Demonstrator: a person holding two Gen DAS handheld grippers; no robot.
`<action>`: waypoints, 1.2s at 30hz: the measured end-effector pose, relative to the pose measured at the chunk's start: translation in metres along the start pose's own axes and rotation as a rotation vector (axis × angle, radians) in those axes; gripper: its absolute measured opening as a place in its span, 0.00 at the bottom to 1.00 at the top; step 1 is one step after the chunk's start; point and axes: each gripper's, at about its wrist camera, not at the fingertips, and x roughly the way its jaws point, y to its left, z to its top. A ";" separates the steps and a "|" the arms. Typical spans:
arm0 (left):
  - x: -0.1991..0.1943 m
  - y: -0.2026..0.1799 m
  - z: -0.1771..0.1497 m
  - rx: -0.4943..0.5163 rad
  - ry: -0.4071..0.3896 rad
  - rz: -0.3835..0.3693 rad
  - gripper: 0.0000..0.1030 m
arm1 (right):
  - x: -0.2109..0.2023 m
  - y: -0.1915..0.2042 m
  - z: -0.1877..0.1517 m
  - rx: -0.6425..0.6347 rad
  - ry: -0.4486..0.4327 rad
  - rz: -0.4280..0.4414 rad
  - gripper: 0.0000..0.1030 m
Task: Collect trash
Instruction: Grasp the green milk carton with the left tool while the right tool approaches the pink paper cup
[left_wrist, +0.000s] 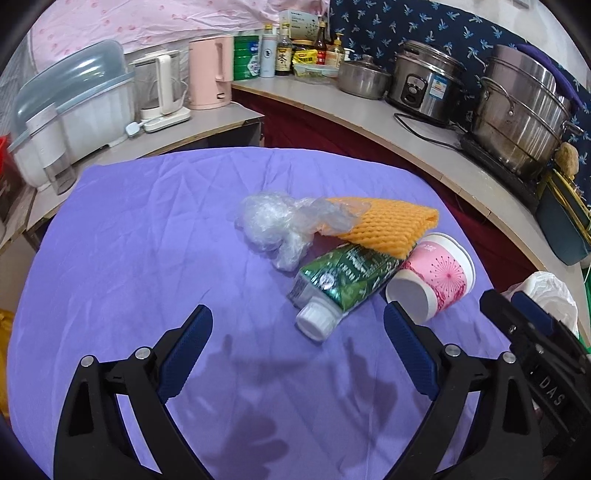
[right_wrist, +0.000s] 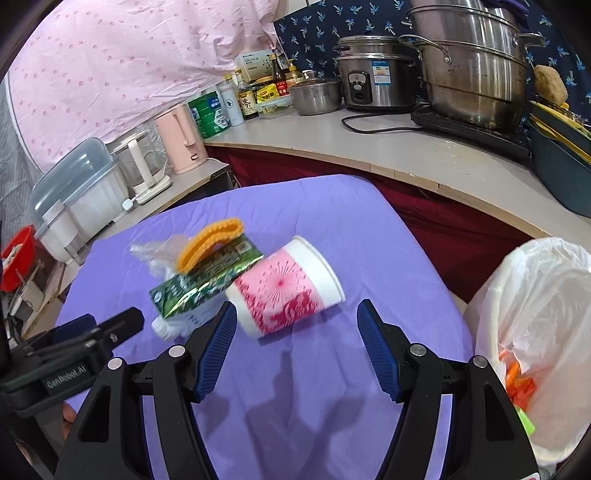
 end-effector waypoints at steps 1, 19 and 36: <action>0.005 -0.002 0.002 0.007 0.000 -0.005 0.87 | 0.004 -0.002 0.005 0.004 -0.002 -0.001 0.63; 0.053 -0.031 0.004 0.089 0.094 -0.104 0.59 | 0.055 -0.016 0.027 0.026 0.048 0.067 0.63; 0.002 -0.051 -0.043 0.088 0.121 -0.149 0.50 | 0.022 -0.017 -0.015 0.013 0.094 0.076 0.63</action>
